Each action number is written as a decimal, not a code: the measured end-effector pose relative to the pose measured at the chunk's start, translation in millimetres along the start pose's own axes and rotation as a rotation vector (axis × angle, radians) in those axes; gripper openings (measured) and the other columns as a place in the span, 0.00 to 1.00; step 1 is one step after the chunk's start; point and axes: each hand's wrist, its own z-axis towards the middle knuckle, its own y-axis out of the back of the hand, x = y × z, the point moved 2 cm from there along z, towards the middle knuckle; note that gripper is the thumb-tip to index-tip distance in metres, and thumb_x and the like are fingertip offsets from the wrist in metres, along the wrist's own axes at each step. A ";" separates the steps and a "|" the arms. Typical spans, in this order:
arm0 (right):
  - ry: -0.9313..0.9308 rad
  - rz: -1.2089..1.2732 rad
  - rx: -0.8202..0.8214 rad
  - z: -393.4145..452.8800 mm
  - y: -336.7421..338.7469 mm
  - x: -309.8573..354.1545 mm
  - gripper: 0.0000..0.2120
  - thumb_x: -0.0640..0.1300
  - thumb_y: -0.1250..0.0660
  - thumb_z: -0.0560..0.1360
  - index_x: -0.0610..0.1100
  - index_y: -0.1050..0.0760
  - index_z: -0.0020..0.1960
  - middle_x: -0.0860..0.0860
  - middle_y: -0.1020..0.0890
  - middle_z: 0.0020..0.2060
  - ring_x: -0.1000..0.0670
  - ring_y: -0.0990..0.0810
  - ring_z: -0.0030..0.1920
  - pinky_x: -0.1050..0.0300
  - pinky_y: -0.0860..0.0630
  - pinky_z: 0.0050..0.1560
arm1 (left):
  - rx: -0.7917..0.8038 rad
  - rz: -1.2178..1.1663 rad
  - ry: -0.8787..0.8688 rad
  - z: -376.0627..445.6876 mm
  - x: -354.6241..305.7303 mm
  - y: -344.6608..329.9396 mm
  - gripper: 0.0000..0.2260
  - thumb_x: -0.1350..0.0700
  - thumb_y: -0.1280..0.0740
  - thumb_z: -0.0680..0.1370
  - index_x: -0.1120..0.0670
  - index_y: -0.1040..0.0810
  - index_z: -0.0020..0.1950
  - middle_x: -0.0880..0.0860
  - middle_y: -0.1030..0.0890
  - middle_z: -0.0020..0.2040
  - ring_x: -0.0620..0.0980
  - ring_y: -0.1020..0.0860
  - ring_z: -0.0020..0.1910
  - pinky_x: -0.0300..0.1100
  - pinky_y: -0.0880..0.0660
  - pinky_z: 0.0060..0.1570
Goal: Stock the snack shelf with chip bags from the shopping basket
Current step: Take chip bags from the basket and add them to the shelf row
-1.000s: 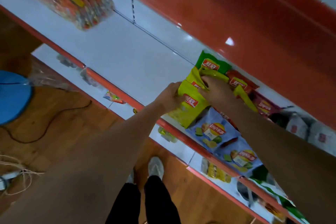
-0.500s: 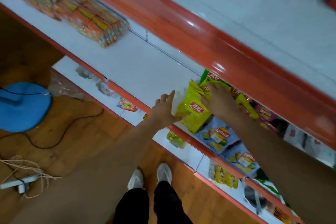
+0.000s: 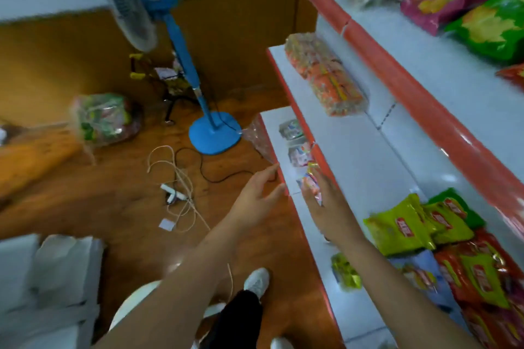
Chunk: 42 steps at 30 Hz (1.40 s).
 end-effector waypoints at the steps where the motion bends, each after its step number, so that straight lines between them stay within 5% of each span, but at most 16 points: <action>1: 0.033 0.015 0.052 -7.8 -11.6 15.6 0.30 0.65 0.47 0.77 0.52 0.41 0.75 0.52 0.35 0.74 0.52 0.36 0.74 0.53 0.38 0.73 | -0.064 -0.026 0.039 -26.5 6.9 13.5 0.24 0.44 0.37 0.80 0.42 0.36 0.75 0.43 0.31 0.73 0.41 0.33 0.70 0.46 0.33 0.71; 6: 0.192 0.066 0.283 -63.4 -77.2 96.5 0.28 0.66 0.49 0.78 0.60 0.45 0.75 0.59 0.38 0.75 0.57 0.39 0.74 0.53 0.38 0.74 | -0.319 -0.156 0.195 -162.4 51.0 72.4 0.23 0.42 0.36 0.78 0.37 0.35 0.73 0.40 0.32 0.73 0.40 0.32 0.70 0.43 0.32 0.69; 11: 0.389 0.019 0.533 -150.0 -166.2 186.8 0.27 0.65 0.50 0.78 0.60 0.45 0.75 0.59 0.39 0.75 0.57 0.40 0.74 0.57 0.40 0.71 | -0.617 -0.253 0.333 -307.2 101.3 129.9 0.22 0.47 0.35 0.79 0.39 0.32 0.72 0.40 0.29 0.69 0.40 0.29 0.66 0.37 0.29 0.62; 15: 0.513 -0.003 0.726 -230.9 -257.2 257.4 0.25 0.63 0.48 0.79 0.61 0.45 0.75 0.60 0.39 0.75 0.56 0.40 0.74 0.57 0.40 0.70 | -0.790 -0.315 0.434 -443.3 152.4 171.1 0.22 0.45 0.34 0.78 0.34 0.33 0.71 0.39 0.29 0.69 0.38 0.29 0.66 0.42 0.29 0.66; 22: 0.630 -0.003 1.016 -395.1 -415.6 363.7 0.27 0.62 0.46 0.79 0.56 0.43 0.76 0.57 0.36 0.74 0.55 0.37 0.73 0.53 0.37 0.72 | -1.118 -0.400 0.631 -683.4 235.6 227.1 0.21 0.47 0.35 0.80 0.40 0.32 0.72 0.42 0.27 0.66 0.42 0.27 0.64 0.41 0.27 0.62; 33: 0.687 -0.112 1.265 -565.7 -603.0 455.2 0.28 0.59 0.45 0.79 0.51 0.43 0.77 0.55 0.36 0.74 0.55 0.38 0.73 0.50 0.38 0.74 | -1.277 -0.525 0.860 -902.8 360.0 285.2 0.21 0.42 0.36 0.79 0.37 0.33 0.72 0.43 0.27 0.67 0.43 0.27 0.65 0.44 0.25 0.60; 42: 0.504 -0.257 1.311 -621.6 -819.5 487.9 0.24 0.54 0.43 0.81 0.47 0.38 0.74 0.48 0.30 0.71 0.50 0.30 0.69 0.55 0.33 0.67 | -1.211 -0.511 1.127 -998.9 527.7 358.6 0.24 0.45 0.35 0.79 0.43 0.34 0.74 0.49 0.25 0.66 0.47 0.25 0.62 0.42 0.25 0.58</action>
